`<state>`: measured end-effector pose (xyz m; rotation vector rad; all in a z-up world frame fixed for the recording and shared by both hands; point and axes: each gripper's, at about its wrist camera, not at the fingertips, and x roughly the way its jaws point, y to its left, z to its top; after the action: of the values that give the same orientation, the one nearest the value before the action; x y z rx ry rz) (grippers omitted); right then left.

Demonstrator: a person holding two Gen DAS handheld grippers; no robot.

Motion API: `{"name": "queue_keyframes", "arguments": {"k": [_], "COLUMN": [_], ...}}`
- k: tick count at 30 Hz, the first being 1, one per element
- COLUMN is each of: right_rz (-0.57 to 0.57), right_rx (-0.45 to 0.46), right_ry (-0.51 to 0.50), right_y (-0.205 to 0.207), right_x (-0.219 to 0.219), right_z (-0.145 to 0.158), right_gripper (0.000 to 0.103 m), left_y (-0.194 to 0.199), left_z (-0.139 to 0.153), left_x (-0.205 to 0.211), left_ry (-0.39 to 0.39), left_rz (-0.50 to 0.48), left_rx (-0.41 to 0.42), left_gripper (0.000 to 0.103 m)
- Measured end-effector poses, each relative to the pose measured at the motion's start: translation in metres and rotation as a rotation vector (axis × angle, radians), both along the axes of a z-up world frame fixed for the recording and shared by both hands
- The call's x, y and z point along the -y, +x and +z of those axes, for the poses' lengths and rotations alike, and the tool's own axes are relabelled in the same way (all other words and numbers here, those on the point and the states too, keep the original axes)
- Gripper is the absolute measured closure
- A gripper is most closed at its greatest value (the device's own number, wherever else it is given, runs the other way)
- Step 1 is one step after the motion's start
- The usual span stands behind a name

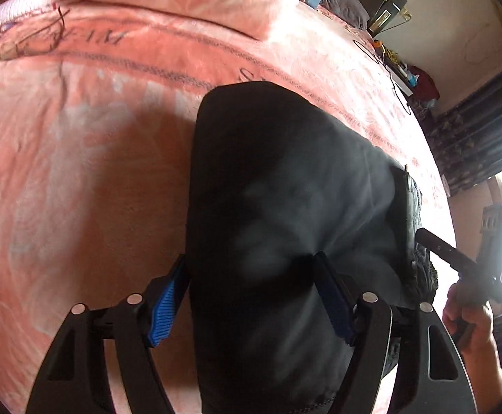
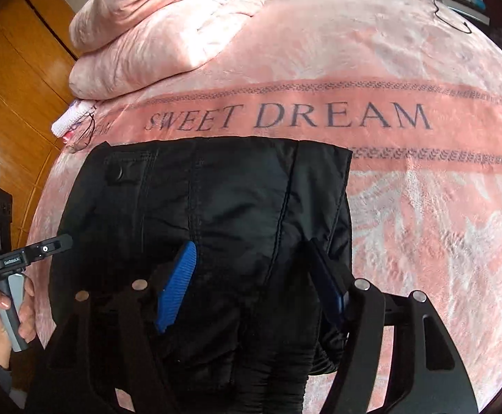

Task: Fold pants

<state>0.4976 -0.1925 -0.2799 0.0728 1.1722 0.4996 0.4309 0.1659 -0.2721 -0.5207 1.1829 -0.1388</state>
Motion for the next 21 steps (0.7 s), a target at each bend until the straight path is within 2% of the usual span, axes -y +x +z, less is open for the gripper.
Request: {"name": "queue_keyframes", "arguments": {"k": [2,5,7,10,12,14,16,18,19,21], "right_rz": [-0.005,0.0,0.012,0.022,0.035,0.018,-0.015,-0.048,-0.074,-0.094], "right_rx": [0.008,0.081,0.109,0.048,0.036,0.07,0.124,0.192,0.228,0.274], "right_ry": [0.026,0.055,0.051,0.004,-0.034,-0.046,0.004,0.034,0.04,0.044], "right_y": [-0.008,-0.037,-0.057,-0.07,-0.072,-0.078,-0.096,-0.125,-0.145,-0.187], "right_x": [0.006,0.015,0.014,0.009,0.005,0.002,0.005,0.012,0.015,0.017], "right_z": [0.012,0.039,0.046,0.025,0.014,0.028,0.059,0.094,0.114,0.149], "right_gripper": [0.037,0.037,0.037,0.037,0.037,0.037,0.035,0.02,0.012,0.011], "left_y": [-0.003,-0.012,-0.017,-0.013,-0.019,-0.035,-0.064,-0.1,-0.127,-0.167], "left_z": [0.005,0.011,0.008,0.0,0.01,0.034,0.074,0.109,0.132,0.161], "left_x": [0.0,-0.001,0.0,0.005,0.003,0.002,0.008,0.018,0.024,0.034], "left_ry": [0.003,0.023,0.028,0.042,0.049,0.061,0.149,0.247,0.29,0.346], "left_rz": [-0.003,0.007,0.017,0.021,0.047,0.068,0.063,0.061,0.066,0.079], "left_rx": [0.025,0.073,0.07,0.038,0.038,0.09,0.183,0.267,0.326,0.387], "left_gripper": [0.031,0.031,0.026,0.021,0.023,0.023,0.021,0.006,0.003,0.004]}}
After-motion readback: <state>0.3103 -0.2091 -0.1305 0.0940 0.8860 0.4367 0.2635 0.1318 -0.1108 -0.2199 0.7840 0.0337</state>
